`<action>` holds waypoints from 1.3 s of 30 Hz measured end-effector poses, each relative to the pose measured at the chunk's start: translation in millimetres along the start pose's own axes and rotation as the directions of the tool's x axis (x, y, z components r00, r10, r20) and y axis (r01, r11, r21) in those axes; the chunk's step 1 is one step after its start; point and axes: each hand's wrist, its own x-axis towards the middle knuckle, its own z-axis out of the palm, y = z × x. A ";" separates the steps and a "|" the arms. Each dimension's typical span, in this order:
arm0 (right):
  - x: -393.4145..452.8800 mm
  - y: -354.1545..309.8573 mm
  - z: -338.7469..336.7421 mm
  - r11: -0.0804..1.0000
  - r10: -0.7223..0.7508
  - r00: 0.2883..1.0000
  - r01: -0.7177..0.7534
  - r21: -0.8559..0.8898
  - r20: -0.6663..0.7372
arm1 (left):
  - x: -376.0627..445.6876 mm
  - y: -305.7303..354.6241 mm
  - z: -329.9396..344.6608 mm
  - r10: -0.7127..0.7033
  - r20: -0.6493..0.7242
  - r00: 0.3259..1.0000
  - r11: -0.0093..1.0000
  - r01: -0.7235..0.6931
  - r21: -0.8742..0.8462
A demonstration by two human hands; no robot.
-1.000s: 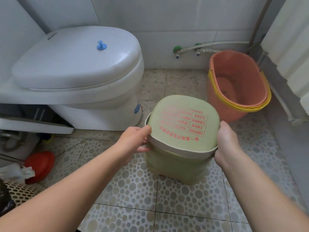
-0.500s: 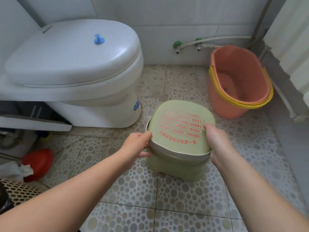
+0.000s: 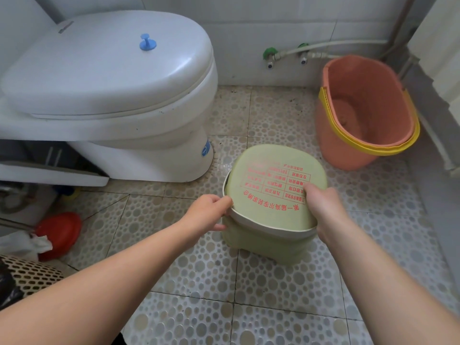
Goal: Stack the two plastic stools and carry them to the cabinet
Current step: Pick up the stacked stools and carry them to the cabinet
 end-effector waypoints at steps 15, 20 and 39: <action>10.3 9.2 2.5 0.985 -0.082 0.995 0.073 -0.158 -0.051 | 10.4 -17.1 -21.3 -0.013 0.362 0.932 0.984 -0.051 0.169; 11.1 11.5 3.0 0.987 -0.063 0.997 0.056 -0.150 -0.044 | 10.2 -19.3 -25.8 0.003 0.361 0.932 0.986 -0.064 0.156; -10.6 51.5 1.2 0.844 0.317 0.948 -0.268 0.465 -0.029 | -16.2 4.2 -14.4 0.004 0.036 0.999 0.944 -0.016 0.329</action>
